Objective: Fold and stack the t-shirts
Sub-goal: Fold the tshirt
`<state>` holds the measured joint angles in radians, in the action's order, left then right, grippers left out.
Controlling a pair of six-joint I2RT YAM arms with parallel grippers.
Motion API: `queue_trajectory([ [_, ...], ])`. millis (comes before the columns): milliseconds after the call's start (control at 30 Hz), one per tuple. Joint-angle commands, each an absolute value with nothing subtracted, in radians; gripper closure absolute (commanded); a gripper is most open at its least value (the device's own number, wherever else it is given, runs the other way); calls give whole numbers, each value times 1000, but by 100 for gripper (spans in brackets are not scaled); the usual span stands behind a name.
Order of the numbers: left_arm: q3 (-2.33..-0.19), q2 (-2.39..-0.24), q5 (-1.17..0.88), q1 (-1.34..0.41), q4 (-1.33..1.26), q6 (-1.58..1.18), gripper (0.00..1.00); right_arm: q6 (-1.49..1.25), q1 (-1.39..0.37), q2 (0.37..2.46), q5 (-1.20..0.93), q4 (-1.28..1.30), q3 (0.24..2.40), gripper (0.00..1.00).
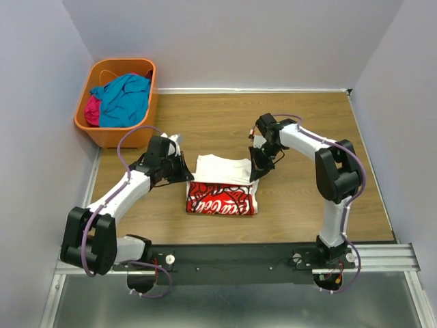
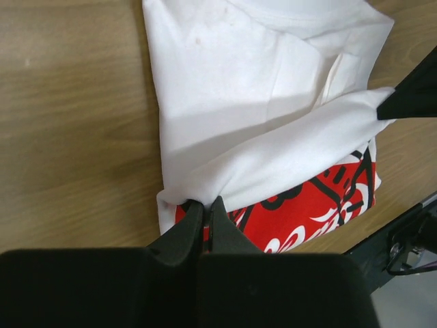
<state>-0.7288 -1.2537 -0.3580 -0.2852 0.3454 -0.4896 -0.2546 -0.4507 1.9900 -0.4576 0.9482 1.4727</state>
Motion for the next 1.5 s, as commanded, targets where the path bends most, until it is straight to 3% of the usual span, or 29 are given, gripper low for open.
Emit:
queue_trajectory([
  [0,-794,-1313,-374,-278,275,-404,100,-270,-391,1939,-443,839,1390,100],
  [533,-951,-1419,-390,-322,189,-301,100,-322,-374,1927,-393,615,1121,100],
  [933,-1020,-1644,-311,-393,23,-330,100,-328,-374,1913,-420,555,1054,100],
  [1467,-1040,-1861,-261,-394,5,-382,100,-370,-357,1803,-466,522,1009,99],
])
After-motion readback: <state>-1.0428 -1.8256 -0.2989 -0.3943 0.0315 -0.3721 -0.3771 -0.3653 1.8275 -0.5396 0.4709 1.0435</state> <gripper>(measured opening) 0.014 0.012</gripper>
